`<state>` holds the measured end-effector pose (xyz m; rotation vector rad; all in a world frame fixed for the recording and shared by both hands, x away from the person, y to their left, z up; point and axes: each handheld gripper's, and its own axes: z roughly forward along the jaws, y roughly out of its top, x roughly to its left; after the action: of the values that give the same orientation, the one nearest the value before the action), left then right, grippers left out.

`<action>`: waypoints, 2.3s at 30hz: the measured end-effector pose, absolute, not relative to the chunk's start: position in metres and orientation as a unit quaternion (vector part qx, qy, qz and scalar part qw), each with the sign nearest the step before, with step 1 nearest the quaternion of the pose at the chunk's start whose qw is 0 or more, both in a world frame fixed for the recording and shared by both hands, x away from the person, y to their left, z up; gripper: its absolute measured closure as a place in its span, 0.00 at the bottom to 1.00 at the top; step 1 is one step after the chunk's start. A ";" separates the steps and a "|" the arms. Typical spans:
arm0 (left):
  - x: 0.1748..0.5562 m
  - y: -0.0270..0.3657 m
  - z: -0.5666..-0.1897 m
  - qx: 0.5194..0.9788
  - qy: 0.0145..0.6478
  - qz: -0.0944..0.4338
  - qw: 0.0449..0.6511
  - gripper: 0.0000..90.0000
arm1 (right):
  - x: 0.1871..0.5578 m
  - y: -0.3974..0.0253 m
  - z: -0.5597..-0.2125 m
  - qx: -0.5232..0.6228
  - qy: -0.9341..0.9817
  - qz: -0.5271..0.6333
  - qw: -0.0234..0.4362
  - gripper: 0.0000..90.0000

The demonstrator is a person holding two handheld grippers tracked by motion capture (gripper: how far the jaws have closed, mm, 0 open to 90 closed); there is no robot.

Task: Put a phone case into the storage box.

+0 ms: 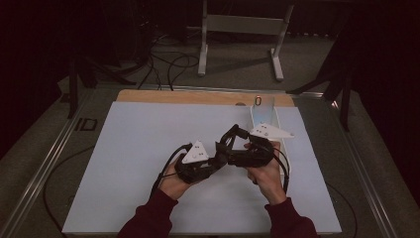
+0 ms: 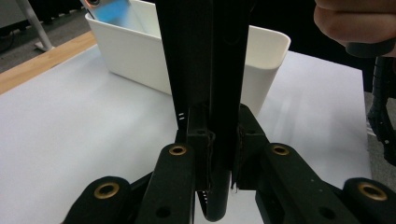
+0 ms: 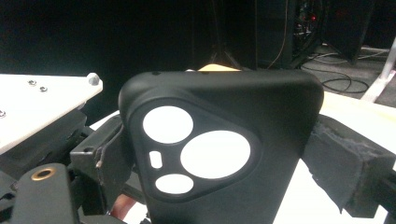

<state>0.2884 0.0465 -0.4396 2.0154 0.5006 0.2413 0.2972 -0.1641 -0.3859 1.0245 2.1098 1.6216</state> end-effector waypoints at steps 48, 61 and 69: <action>0.283 0.057 -0.437 0.821 0.213 0.091 0.521 0.69 | 0.298 -0.170 -0.381 0.360 0.728 0.561 0.163 0.17; 0.285 0.087 -0.435 0.806 0.263 0.141 0.511 0.36 | 0.303 -0.174 -0.379 0.369 0.725 0.555 0.171 0.17; 0.287 0.101 -0.434 0.800 0.296 0.178 0.491 0.17 | 0.305 -0.175 -0.378 0.368 0.726 0.554 0.173 0.17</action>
<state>0.2867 0.1012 -0.4336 1.9420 0.7189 0.4322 0.3048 -0.1748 -0.3776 1.0442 2.0605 1.5723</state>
